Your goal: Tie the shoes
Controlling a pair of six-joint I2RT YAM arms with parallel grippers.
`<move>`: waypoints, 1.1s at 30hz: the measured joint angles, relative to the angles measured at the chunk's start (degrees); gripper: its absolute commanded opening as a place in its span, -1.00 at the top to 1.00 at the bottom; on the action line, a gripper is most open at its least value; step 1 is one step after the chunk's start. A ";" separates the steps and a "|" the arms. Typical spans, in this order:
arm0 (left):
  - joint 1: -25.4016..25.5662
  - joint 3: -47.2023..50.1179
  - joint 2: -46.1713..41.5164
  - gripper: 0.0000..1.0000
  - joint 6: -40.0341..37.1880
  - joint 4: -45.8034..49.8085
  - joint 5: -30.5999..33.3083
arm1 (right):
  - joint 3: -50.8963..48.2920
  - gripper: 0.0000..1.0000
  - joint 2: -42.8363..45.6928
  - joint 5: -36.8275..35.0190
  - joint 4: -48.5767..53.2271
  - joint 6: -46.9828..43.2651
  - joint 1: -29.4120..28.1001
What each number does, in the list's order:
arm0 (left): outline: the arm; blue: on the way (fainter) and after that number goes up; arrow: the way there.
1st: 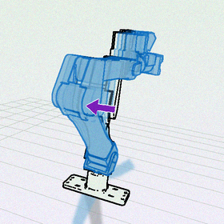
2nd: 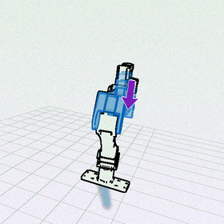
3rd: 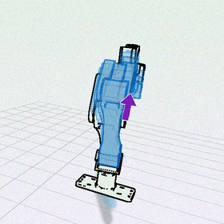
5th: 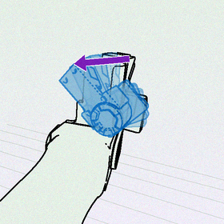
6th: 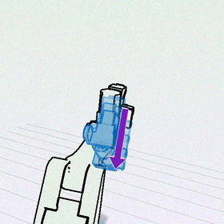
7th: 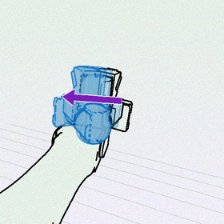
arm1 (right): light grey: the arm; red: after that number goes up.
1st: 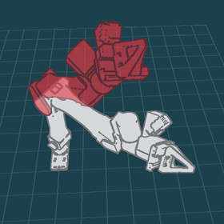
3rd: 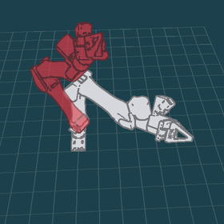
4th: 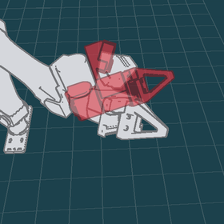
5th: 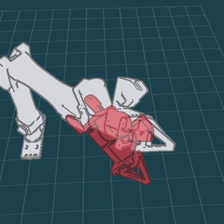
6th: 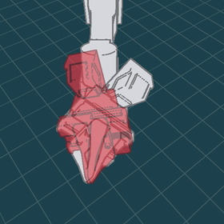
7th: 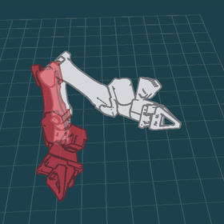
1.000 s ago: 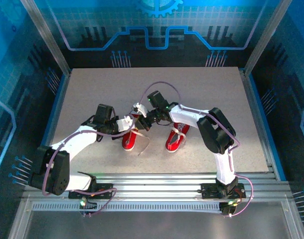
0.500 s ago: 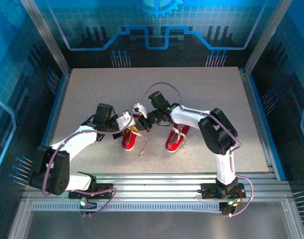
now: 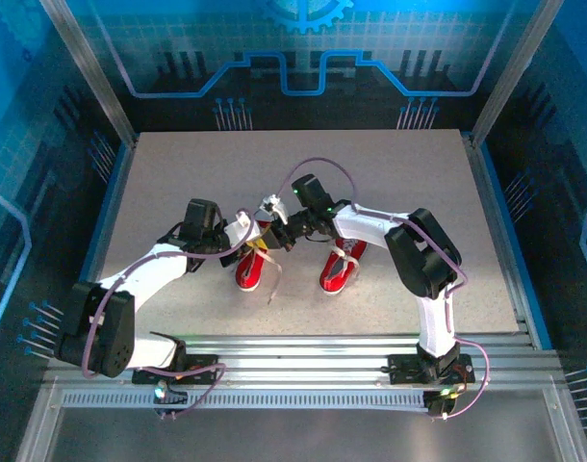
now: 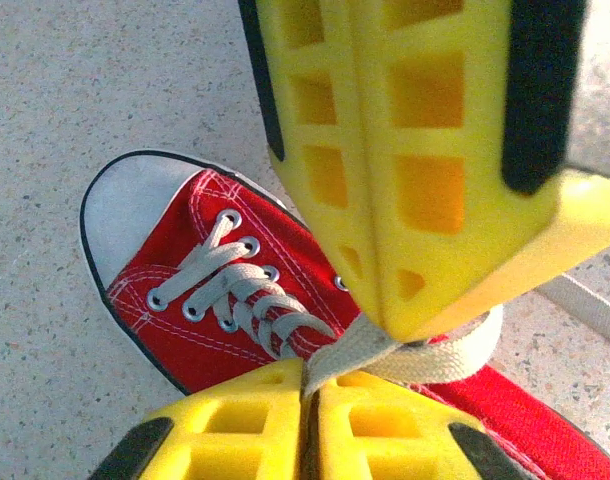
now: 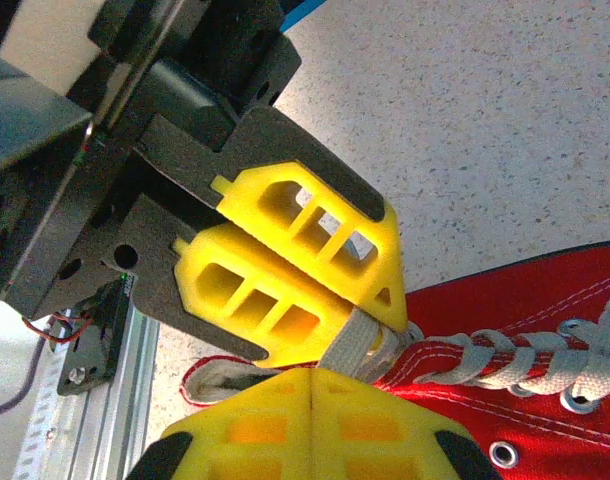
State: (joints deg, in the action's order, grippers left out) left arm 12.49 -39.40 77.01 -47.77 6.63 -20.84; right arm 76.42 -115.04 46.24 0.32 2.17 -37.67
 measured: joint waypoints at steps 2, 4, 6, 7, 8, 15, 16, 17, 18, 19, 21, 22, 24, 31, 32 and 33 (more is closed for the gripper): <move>0.00 0.15 0.20 0.66 0.83 -1.07 -0.17 | 0.00 1.00 0.00 0.50 -0.68 0.68 0.02; 0.00 0.20 0.50 0.63 1.40 -2.10 -0.46 | 0.00 1.00 0.00 0.83 -1.07 1.11 0.04; 0.00 0.24 0.85 0.60 1.75 -2.91 -0.63 | 0.00 1.00 0.00 1.18 -1.29 1.44 0.02; 0.00 0.26 0.96 0.56 2.01 -3.13 -0.66 | 0.00 1.00 0.00 1.42 -1.31 1.55 0.02; 0.00 0.31 1.05 0.55 2.45 -3.41 -0.66 | 0.00 1.00 0.00 1.55 -1.33 1.64 0.02; 0.00 0.42 1.99 0.76 2.84 -4.42 -1.05 | 0.00 1.00 0.00 2.27 -1.33 2.16 0.02; 0.00 0.42 2.03 0.78 2.84 -4.42 -1.05 | 0.00 1.00 0.00 2.27 -1.33 2.16 0.02; 0.00 0.42 2.03 0.81 2.86 -4.44 -1.07 | 0.00 1.00 0.00 2.27 -1.33 2.19 0.02; 0.00 0.42 2.03 0.84 2.93 -4.42 -1.07 | 0.00 1.00 0.00 2.27 -1.31 2.19 0.02; 0.00 0.42 2.08 0.88 2.80 -4.37 -1.05 | 0.00 1.00 0.00 2.27 -1.33 2.36 0.04; 0.00 0.55 2.08 0.90 2.51 -4.39 -1.05 | -0.13 0.92 0.07 2.25 -1.79 3.13 0.17; 0.00 0.59 2.08 0.91 2.43 -4.35 -1.07 | -0.57 0.85 0.24 2.23 -2.54 3.91 0.35; 0.00 0.68 2.08 0.90 2.40 -4.33 -1.05 | -1.51 0.78 0.72 2.14 -3.74 5.68 1.03; 0.02 1.25 2.08 0.90 1.97 -4.20 -1.03 | 0.31 0.65 -0.20 -1.05 -2.29 10.12 4.76; 0.07 1.29 2.08 0.89 1.70 -4.20 -1.03 | 1.33 0.62 -0.92 -1.22 -1.90 10.56 4.92; 0.07 1.31 2.08 0.89 1.46 -4.17 -1.03 | 2.40 0.59 -1.86 -1.20 -1.66 11.06 5.01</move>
State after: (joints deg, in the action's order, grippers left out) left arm 12.56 -38.09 79.09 -46.30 2.46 -21.87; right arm 78.83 -116.90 45.04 -1.34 13.23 -32.67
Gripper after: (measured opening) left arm 0.056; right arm 0.181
